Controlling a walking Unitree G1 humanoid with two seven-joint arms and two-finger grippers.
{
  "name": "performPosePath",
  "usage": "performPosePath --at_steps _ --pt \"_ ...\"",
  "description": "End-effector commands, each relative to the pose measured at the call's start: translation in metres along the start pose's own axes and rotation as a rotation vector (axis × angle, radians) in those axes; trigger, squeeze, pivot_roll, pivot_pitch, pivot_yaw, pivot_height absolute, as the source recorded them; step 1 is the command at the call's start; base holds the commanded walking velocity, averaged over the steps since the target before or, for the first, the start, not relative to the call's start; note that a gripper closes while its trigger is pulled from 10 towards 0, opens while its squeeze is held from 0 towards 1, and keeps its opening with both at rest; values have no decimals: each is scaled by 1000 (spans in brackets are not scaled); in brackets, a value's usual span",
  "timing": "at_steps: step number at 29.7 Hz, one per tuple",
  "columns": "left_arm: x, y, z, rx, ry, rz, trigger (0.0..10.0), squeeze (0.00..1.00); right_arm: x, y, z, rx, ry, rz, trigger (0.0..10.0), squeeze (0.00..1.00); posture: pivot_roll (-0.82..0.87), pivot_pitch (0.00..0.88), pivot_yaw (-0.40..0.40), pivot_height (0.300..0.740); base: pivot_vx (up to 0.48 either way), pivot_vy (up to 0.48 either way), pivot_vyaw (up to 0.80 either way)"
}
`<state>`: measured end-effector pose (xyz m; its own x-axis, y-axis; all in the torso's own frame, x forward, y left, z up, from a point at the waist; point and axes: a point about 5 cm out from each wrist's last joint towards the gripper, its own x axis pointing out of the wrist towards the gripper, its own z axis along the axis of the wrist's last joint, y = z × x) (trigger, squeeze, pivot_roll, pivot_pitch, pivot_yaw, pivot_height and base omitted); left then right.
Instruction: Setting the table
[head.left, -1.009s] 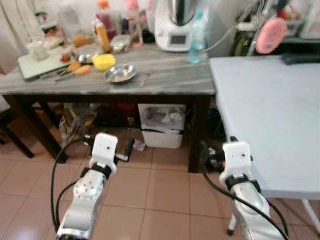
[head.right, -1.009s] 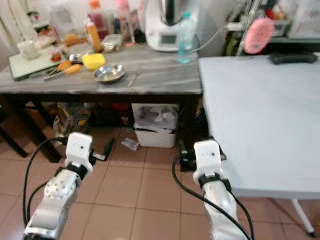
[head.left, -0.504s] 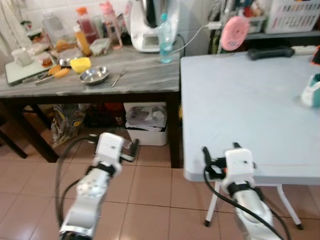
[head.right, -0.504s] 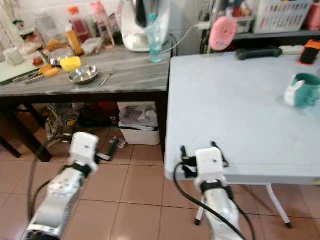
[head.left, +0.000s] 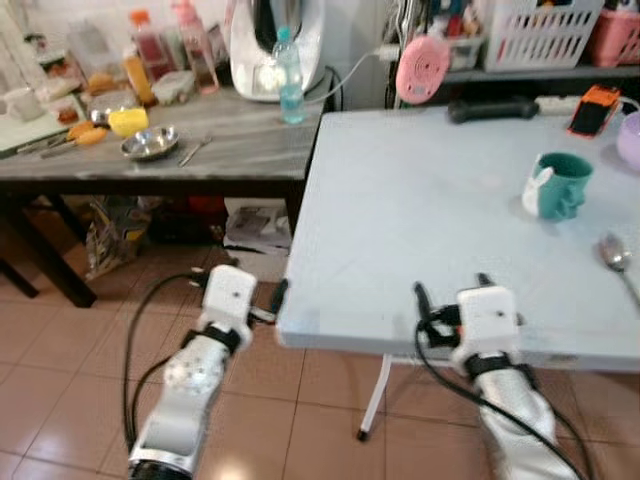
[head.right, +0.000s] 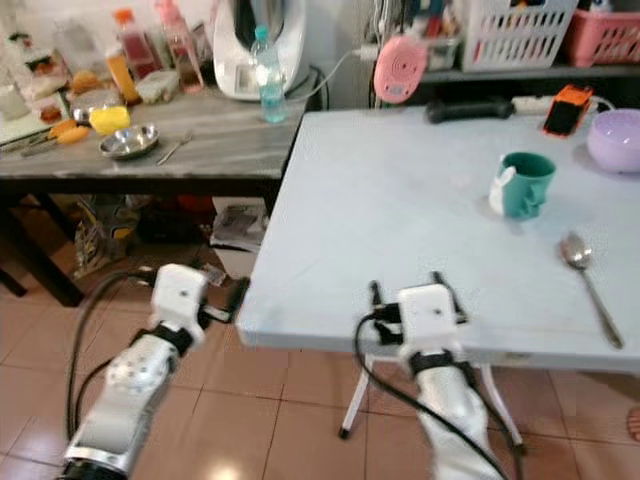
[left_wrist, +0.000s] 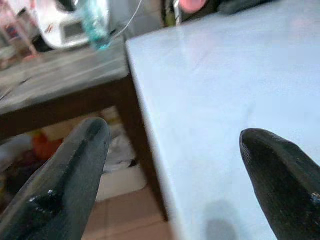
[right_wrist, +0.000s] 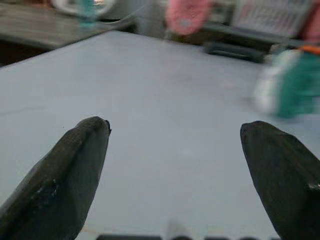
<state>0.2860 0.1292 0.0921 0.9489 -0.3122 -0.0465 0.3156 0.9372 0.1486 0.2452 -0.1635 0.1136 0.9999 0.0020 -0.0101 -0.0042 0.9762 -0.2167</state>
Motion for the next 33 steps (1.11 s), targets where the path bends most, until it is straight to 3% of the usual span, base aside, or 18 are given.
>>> performPosePath --at_steps 1,8,18,33 --pt "-2 10 2 18 -9 31 10000 0 1 5 4 5 -15 3 10000 0 -100 0 88 740 0 -386 0" --pt "3 4 9 8 -31 6 10000 0 -1 -5 16 -32 -70 -67 10000 0 -120 0 99 740 0 -375 0" --pt "7 1 10 1 -33 -12 10000 0 -5 -10 15 -27 -59 -102 10000 0 -137 0 108 740 0 -363 0" --pt "5 -1 13 -45 -55 -43 10000 0 -4 -13 13 6 -34 -158 10000 0 -131 0 110 740 0 0 0"
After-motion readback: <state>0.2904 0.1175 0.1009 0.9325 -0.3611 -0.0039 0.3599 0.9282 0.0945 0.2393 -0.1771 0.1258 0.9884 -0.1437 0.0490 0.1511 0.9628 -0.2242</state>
